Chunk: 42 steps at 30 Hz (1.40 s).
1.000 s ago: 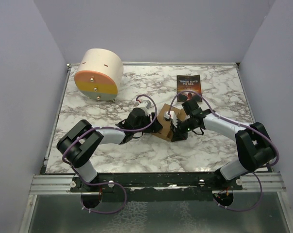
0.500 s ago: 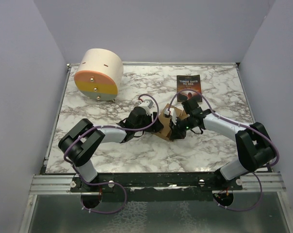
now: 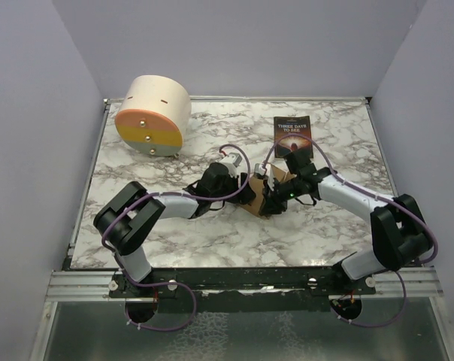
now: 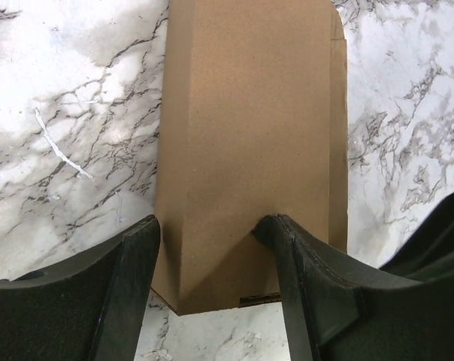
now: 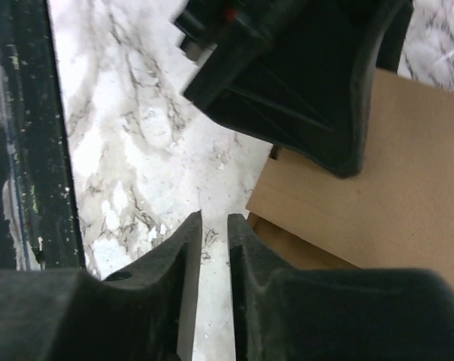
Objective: Fold the paper box
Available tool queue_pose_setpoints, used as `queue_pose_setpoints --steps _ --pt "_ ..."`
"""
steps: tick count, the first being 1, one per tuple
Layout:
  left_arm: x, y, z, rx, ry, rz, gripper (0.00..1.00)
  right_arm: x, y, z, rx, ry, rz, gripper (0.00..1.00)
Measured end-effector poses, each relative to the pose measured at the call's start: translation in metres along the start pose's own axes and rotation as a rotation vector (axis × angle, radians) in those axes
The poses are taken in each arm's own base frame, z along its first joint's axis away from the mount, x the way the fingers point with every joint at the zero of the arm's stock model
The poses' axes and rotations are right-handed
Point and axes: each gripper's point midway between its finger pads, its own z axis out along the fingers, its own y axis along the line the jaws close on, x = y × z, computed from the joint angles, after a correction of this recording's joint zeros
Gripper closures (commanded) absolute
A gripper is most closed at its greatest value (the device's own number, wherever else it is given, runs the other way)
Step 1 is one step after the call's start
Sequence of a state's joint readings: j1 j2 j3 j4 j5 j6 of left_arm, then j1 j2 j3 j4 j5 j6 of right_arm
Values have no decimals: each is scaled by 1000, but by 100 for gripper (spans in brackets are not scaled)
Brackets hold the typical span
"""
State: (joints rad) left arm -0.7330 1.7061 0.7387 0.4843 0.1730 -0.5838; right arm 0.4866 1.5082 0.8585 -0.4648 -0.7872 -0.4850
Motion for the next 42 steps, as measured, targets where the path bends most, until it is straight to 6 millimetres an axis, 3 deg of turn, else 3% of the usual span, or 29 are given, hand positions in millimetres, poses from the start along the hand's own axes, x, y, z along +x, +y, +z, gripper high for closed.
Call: queue_pose_setpoints --steps 4,7,10,12,13,17,20,23,26,30,33,37,42 --pt "-4 5 0 -13 11 27 28 -16 6 -19 -30 -72 -40 73" --pt "-8 11 -2 -30 21 51 22 -23 -4 -36 -3 -122 -35 75" --pt "-15 18 -8 -65 24 84 19 -24 -25 -57 68 -165 6 89" --pt "-25 21 -16 -93 10 117 20 -21 -40 -72 125 -191 55 94" --pt "-31 22 -20 -106 0 129 24 -19 -48 -79 158 -203 79 95" --pt "-48 16 -36 -122 -42 163 62 -8 -81 -105 306 -232 157 95" --pt "-50 14 -43 -127 -47 145 82 -6 -105 -118 396 -239 164 95" --pt "-37 17 -55 -133 -38 105 88 -15 -130 -118 407 -233 154 97" --pt "-12 23 -72 -143 -12 55 89 -26 -170 -116 417 -222 145 98" --pt "15 27 -82 -138 37 -3 89 -15 -203 -103 426 -178 168 99" --pt "29 27 -77 -123 80 -27 89 -4 -211 -93 418 -143 180 99" --pt "40 30 -60 -116 136 -43 88 0 -203 -78 380 -106 170 99" --pt "30 28 -37 -111 153 -35 87 4 -192 -67 343 -83 139 99"
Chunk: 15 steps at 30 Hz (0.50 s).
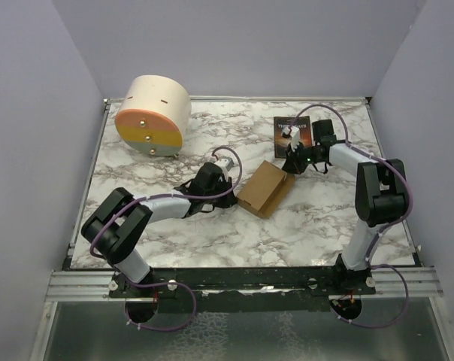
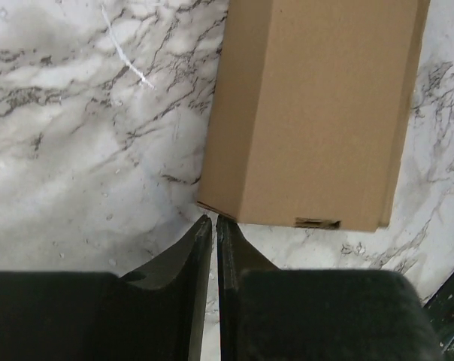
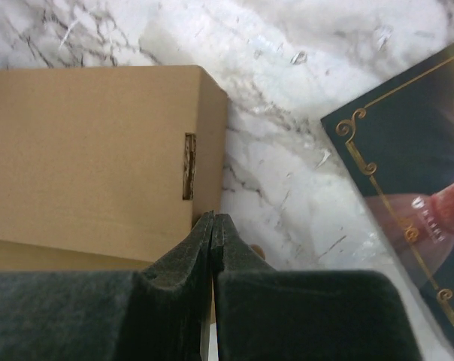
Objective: Fold the paper box
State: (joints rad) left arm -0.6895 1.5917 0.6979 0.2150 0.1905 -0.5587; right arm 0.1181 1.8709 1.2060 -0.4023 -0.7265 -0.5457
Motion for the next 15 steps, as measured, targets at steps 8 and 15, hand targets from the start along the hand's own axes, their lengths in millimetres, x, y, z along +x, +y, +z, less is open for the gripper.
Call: queue_pose_setpoints --steps 8,15 --pt "-24 5 7 -45 -15 44 85 29 27 -19 -10 40 -32 99" --pt "-44 19 16 -92 -16 78 81 46 62 -40 -58 65 -86 98"
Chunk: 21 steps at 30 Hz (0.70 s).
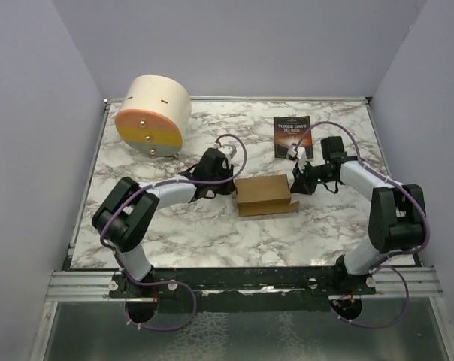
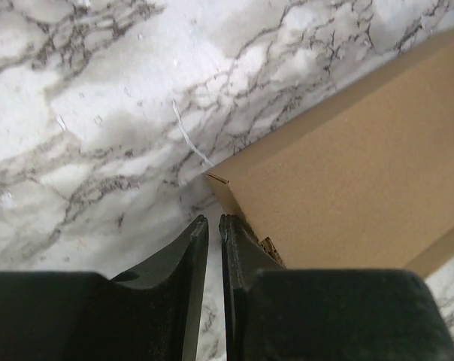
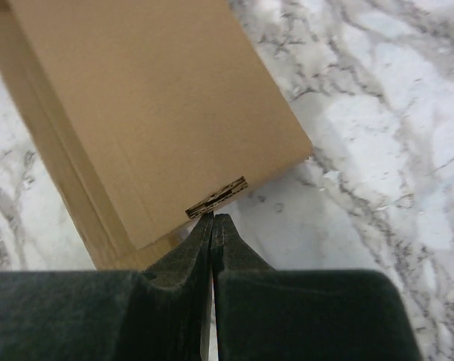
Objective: Fold the paper box
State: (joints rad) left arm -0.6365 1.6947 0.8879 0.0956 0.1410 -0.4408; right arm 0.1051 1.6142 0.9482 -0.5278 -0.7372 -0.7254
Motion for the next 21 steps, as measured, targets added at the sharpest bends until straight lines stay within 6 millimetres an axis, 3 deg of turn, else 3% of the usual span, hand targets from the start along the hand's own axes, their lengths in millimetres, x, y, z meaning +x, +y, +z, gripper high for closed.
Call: queue_pose_setpoints --steps 7,13,17,21 --pt "-27 3 13 -11 -18 82 71 15 35 -5 -101 4 -24 94" --pt "-51 11 7 -47 -38 155 61 25 51 -3 -153 12 -27 89" --pt "-56 27 -16 -126 -35 202 52 19 53 -8 -144 -1 -48 88" --pt "-77 23 -53 -132 -114 278 38 14 57 -13 -150 -22 -65 87"
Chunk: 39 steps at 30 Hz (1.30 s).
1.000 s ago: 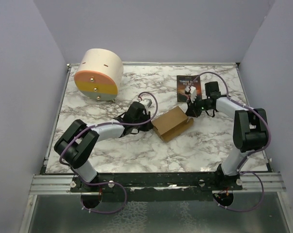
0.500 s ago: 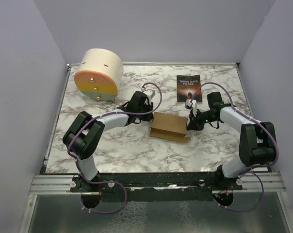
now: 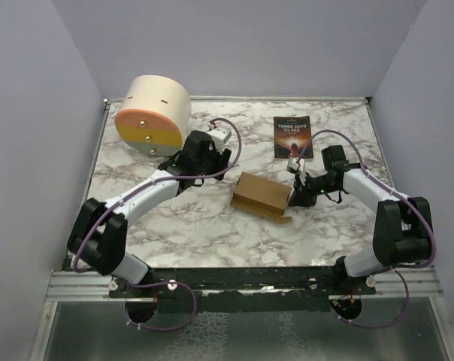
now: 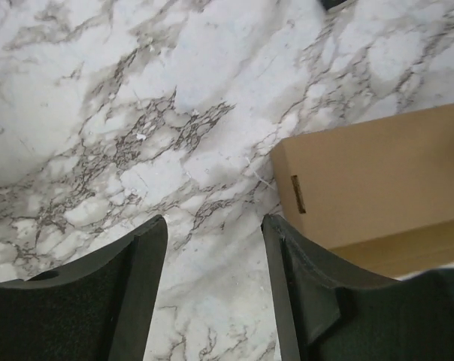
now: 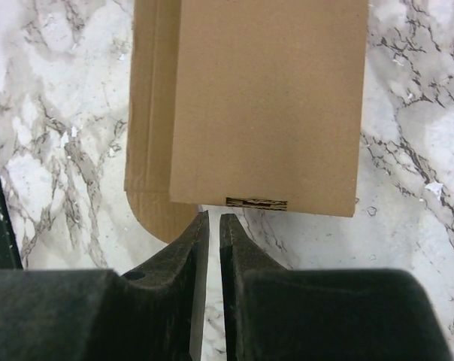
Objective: Fold the paper box
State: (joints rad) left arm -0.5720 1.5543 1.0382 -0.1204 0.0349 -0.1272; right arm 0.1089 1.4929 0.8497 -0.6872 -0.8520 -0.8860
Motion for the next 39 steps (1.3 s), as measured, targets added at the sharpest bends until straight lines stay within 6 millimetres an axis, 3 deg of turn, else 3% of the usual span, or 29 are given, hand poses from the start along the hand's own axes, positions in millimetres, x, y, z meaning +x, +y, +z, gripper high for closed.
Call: queue_pose_setpoints --steps 3,6,10,13,17,22,25,31,39 --pt "-21 -14 -31 83 -132 109 28 -2 5 -2 -20 -13 0 86" --pt "-21 -45 -56 239 -251 294 4 -9 10 -6 -47 -39 -11 85" --pt "2 -88 -84 456 -390 572 1 -29 20 -12 -103 -101 -52 84" --pt "9 -107 -92 556 -446 750 1 -42 26 -16 -138 -147 -83 84" --pt "21 -124 -83 627 -434 945 1 -53 36 -20 -171 -193 -103 83" --pt "64 -141 -60 729 -322 1103 2 -57 41 -21 -191 -221 -108 83" --pt "78 -148 -46 765 -270 1186 3 -57 41 -22 -191 -228 -107 83" --pt "81 -148 -20 728 -260 1307 5 -54 34 -26 -166 -235 -88 80" --pt "84 -144 2 686 -261 1375 7 -50 31 -28 -156 -237 -69 76"
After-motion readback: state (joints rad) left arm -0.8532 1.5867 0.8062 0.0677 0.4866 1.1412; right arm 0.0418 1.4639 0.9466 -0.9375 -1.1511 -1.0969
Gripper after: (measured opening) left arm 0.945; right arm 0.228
